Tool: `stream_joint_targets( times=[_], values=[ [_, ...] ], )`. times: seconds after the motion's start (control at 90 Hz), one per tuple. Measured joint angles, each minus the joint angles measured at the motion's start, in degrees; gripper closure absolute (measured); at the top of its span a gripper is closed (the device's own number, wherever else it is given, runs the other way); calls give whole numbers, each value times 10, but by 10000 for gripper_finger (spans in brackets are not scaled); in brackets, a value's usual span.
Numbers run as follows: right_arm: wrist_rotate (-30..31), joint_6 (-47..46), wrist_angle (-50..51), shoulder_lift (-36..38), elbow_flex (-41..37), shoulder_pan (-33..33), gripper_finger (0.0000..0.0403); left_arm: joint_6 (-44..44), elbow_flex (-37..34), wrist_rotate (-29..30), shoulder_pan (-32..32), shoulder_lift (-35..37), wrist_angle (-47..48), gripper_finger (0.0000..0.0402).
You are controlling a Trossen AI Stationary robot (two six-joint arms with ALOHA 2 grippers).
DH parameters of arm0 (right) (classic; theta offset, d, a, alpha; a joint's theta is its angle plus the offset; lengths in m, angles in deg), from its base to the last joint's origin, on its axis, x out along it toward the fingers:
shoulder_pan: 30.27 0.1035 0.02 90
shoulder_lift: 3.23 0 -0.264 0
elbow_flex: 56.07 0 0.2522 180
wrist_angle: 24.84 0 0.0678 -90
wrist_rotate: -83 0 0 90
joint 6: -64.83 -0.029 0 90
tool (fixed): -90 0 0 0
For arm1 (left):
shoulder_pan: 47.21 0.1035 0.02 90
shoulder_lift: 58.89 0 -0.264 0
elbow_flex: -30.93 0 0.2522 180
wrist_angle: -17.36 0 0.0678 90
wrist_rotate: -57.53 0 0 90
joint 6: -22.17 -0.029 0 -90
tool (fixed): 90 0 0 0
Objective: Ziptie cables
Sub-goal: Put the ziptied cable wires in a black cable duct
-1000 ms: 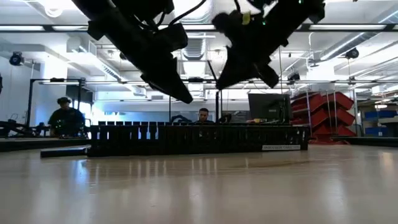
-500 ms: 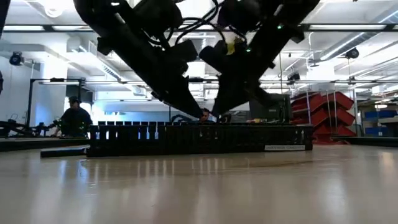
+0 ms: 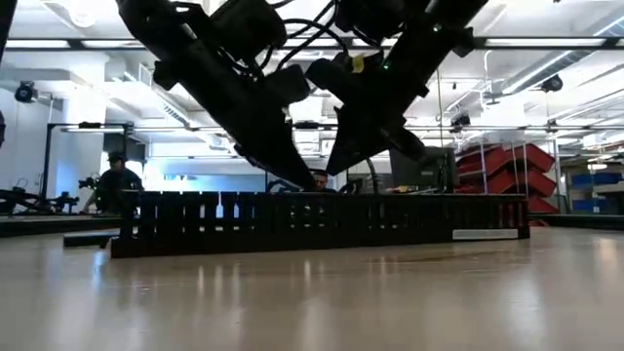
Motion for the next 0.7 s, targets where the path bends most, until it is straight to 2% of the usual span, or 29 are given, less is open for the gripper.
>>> stream_joint_targets(
  times=[0.111, 0.211, 0.256, 0.411, 0.578, 0.7],
  values=[
    [0, 2, -2, 0, 0, 0, 403, 19, 0, -72, -5, 6, 3, 265],
    [5, 4, -1, 0, 0, 0, 403, 48, 0, -79, -21, 6, 0, 244],
    [10, 4, -2, 0, 0, 0, 403, 57, 0, -58, -32, 0, -10, 235],
    [13, 11, 3, -1, -2, 1, 403, 77, 0, 79, -71, -27, -15, 210],
    [11, 10, -3, -1, -1, 2, 403, 95, -1, 125, -79, -66, -32, 202],
    [11, 8, 4, 0, 9, 8, 403, 138, -1, 141, -76, -93, -34, 220]
  ],
)
